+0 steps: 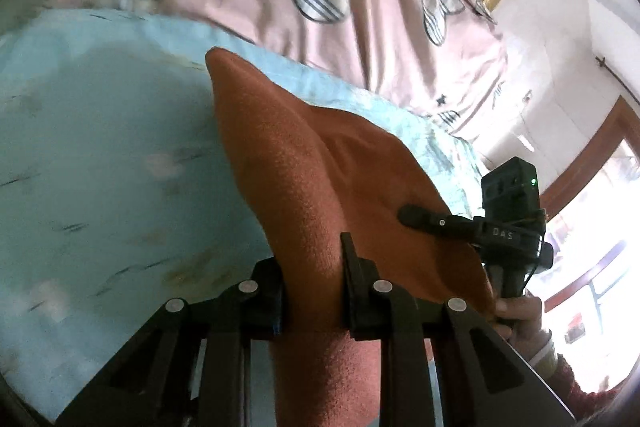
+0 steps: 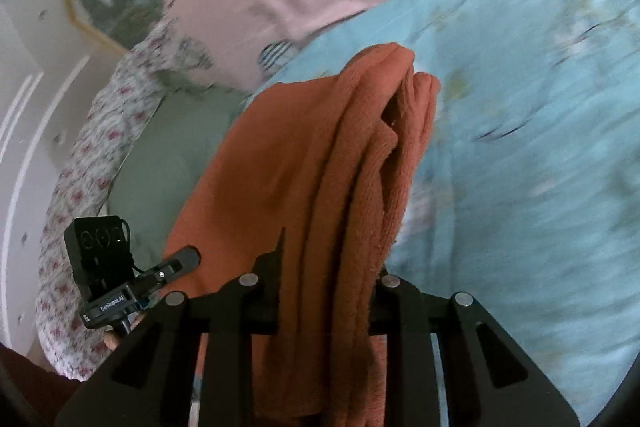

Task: Fold small clothes

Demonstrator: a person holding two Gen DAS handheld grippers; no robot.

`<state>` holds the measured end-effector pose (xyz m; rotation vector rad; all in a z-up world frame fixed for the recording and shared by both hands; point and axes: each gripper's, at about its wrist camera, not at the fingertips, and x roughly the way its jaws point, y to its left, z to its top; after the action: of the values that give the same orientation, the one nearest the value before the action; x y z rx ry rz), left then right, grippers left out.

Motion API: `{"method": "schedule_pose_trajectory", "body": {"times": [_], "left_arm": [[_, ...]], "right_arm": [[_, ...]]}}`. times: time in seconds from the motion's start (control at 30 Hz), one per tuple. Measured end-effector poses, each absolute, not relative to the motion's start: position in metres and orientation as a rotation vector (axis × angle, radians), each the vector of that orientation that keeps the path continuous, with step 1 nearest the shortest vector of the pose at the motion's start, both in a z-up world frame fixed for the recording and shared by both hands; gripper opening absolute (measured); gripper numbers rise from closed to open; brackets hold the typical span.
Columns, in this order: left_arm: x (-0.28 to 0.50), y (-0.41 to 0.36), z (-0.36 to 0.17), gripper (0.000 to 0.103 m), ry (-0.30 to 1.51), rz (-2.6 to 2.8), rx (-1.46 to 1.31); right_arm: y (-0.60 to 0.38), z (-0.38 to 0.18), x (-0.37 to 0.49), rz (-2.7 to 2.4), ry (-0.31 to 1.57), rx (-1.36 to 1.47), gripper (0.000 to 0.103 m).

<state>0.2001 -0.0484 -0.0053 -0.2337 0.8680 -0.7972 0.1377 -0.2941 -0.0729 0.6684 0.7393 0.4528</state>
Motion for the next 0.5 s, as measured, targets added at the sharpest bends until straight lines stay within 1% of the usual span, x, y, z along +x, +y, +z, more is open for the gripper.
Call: {"method": "schedule_pose_trajectory", "body": {"times": [0.1, 0.2, 0.37, 0.5], "left_arm": [[0.176, 0.002, -0.004, 0.021, 0.865, -0.720, -0.215], [0.163, 0.031, -0.019, 0.022, 0.886, -0.655, -0.191], [0.159, 0.071, -0.058, 0.026, 0.967, -0.574, -0.243], [0.154, 0.078, -0.061, 0.027, 0.949, -0.570, -0.254]], "right_arm": [[-0.255, -0.090, 0.141, 0.491, 0.795, 0.649, 0.026], [-0.230, -0.107, 0.142, 0.453, 0.858, 0.588, 0.027], [-0.236, -0.112, 0.138, 0.430, 0.864, 0.613, 0.028], [-0.234, -0.114, 0.139, 0.406, 0.876, 0.607, 0.030]]}}
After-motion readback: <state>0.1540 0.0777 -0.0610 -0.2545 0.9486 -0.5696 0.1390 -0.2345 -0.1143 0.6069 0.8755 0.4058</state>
